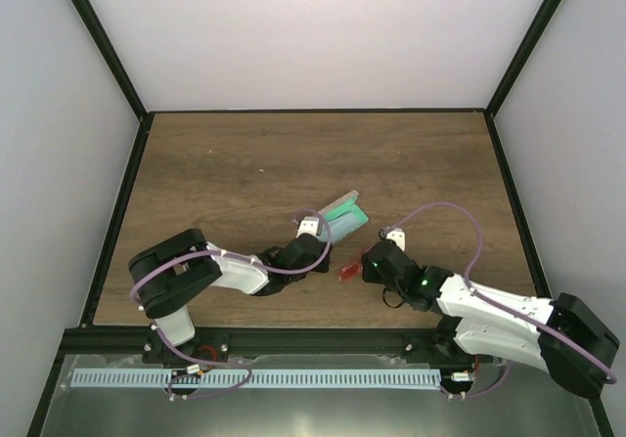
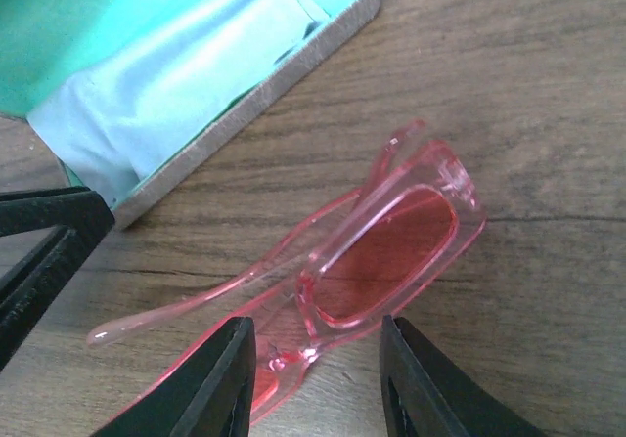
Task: Organize the sunglasses
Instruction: Place the sunglasses at the center of the board.
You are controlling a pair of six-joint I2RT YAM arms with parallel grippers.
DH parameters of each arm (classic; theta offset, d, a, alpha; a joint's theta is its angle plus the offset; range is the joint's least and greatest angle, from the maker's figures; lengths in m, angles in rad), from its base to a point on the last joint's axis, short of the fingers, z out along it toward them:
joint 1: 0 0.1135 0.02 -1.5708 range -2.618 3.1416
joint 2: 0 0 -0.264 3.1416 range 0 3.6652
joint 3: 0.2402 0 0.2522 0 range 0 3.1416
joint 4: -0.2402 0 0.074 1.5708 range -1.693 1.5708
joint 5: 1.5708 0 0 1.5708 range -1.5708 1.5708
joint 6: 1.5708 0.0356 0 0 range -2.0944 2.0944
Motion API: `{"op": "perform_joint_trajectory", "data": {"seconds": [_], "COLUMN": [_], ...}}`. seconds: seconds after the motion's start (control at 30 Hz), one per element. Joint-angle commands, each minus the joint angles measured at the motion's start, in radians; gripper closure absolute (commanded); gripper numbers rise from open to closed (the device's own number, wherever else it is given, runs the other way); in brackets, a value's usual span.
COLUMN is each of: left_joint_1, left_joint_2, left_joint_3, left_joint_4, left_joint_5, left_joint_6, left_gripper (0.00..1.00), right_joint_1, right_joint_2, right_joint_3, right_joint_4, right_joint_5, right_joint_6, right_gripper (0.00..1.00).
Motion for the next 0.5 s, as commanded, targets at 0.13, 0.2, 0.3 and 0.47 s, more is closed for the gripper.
{"op": "perform_joint_trajectory", "data": {"seconds": [0.13, 0.2, 0.3, 0.47], "left_joint_1": [-0.058, -0.079, -0.117, -0.148], "left_joint_2": [0.041, 0.058, 0.076, 0.055], "left_joint_3": [0.000, 0.006, 0.026, 0.038], "left_joint_4": [0.030, 0.043, 0.028, -0.034], "left_joint_5": [0.027, 0.034, 0.021, -0.043], "left_joint_6": [-0.017, -0.025, -0.026, -0.022], "left_gripper": [0.81, 0.81, 0.81, 0.78], "right_joint_1": [-0.005, -0.005, -0.005, -0.005], "right_joint_2": [-0.041, -0.032, 0.002, 0.026], "right_joint_3": [-0.048, -0.053, -0.042, -0.017], "right_joint_4": [0.058, 0.062, 0.069, 0.063], "right_joint_5": [-0.023, -0.011, -0.006, 0.010], "right_joint_6": [0.047, 0.049, 0.046, 0.043], "right_gripper": [0.71, 0.73, 0.73, 0.74]}}
